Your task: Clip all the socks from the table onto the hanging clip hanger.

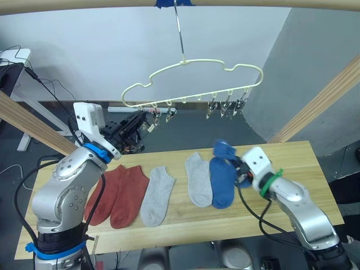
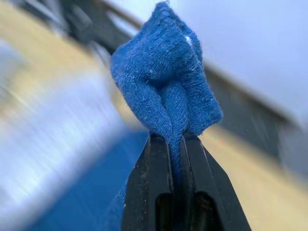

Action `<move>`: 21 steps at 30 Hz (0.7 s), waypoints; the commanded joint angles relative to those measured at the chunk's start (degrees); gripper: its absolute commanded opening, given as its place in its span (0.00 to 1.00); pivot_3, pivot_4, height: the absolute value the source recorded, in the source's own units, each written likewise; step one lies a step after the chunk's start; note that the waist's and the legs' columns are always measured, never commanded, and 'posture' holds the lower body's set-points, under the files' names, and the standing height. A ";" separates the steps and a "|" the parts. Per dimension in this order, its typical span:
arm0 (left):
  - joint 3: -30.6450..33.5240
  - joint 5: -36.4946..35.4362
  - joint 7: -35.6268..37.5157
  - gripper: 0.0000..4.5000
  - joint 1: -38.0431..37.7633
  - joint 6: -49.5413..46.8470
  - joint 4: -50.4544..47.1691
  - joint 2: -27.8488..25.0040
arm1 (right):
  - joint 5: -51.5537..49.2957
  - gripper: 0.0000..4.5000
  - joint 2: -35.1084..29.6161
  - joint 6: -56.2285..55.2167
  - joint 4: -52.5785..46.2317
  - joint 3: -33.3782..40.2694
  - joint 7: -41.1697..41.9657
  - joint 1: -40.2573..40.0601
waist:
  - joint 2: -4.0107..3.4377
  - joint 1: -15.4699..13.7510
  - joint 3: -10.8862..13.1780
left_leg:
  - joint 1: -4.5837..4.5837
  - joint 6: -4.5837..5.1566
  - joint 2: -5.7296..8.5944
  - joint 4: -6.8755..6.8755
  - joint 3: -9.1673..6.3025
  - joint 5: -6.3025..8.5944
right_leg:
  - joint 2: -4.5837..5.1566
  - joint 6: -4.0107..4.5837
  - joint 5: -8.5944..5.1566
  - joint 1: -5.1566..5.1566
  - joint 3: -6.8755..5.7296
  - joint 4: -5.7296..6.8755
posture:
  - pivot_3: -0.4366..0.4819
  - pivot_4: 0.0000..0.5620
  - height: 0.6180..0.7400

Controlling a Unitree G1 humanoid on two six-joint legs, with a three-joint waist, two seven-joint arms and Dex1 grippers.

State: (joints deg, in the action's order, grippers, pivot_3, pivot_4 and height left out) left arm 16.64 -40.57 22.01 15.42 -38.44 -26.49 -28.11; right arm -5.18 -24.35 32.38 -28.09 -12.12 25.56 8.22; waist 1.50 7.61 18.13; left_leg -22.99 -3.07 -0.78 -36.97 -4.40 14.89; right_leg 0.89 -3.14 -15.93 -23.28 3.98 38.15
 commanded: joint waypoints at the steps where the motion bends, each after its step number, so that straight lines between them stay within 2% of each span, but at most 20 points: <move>1: 1.48 -2.89 -0.13 0.00 1.48 -0.44 -2.20 -0.34 | -2.10 0.00 4.03 3.29 -3.18 -4.77 1.06 4.09 | -0.01 -0.05 0.03 | -0.01 0.00 0.00 0.00 0.00 0.00 | 0.01 0.01 0.00 0.00 0.01 -0.01 | 0.27 0.60 1.00; 4: 1.22 -4.22 -1.05 0.00 1.56 -1.61 -3.04 0.25 | -1.12 0.00 9.71 3.60 0.43 -9.20 -0.25 8.43 | 0.01 -0.26 0.05 | -0.07 -0.01 -0.01 -0.01 -0.05 0.00 | 0.17 0.01 0.00 -0.03 0.01 -0.06 | 0.28 0.60 1.00; 8: 1.90 -6.78 -2.97 0.00 1.68 -3.26 -3.52 0.78 | 0.41 0.00 13.32 2.63 3.64 -11.65 -1.37 10.31 | 0.01 -1.09 0.05 | -0.13 0.00 0.01 -0.02 -0.10 0.00 | 0.42 -0.09 -0.05 -0.07 0.06 -0.10 | 0.29 0.59 1.00; 21: 2.53 -12.33 -5.83 0.00 1.08 -5.59 -4.89 -0.22 | 1.69 0.00 18.80 0.24 8.84 -14.19 -1.69 13.57 | 0.01 -1.38 0.05 | -0.18 -0.03 0.00 -0.02 -0.20 -0.02 | 0.38 -0.08 -0.05 -0.19 0.04 0.02 | 0.32 0.58 1.00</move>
State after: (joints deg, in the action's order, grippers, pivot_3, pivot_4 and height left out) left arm 18.22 -51.48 15.80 16.54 -44.49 -27.88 -27.58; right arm -3.44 -6.24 34.01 -18.30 -26.06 23.72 21.41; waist 1.51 6.23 18.19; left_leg -23.18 -3.10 -0.78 -36.99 -4.60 14.87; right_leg 1.27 -3.23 -15.98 -23.47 4.02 38.16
